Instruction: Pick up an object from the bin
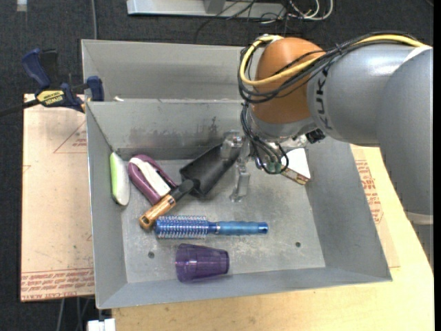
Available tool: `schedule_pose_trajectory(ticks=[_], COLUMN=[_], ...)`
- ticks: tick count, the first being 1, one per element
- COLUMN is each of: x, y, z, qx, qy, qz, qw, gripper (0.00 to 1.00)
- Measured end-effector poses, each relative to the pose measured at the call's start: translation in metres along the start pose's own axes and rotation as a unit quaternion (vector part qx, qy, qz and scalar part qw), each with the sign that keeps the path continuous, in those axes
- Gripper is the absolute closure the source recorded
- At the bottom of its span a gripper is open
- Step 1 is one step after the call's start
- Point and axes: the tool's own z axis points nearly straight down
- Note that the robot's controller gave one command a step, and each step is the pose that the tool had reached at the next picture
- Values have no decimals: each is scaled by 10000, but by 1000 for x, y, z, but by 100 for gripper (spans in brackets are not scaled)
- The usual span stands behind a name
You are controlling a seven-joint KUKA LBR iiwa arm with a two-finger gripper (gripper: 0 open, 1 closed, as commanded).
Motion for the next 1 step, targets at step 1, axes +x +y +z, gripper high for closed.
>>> schedule_pose_trajectory(ticks=[1], x=[-1], y=[0], z=[-5], qx=[-1], qy=[-32], qz=[4], qw=[10000], gripper=[0])
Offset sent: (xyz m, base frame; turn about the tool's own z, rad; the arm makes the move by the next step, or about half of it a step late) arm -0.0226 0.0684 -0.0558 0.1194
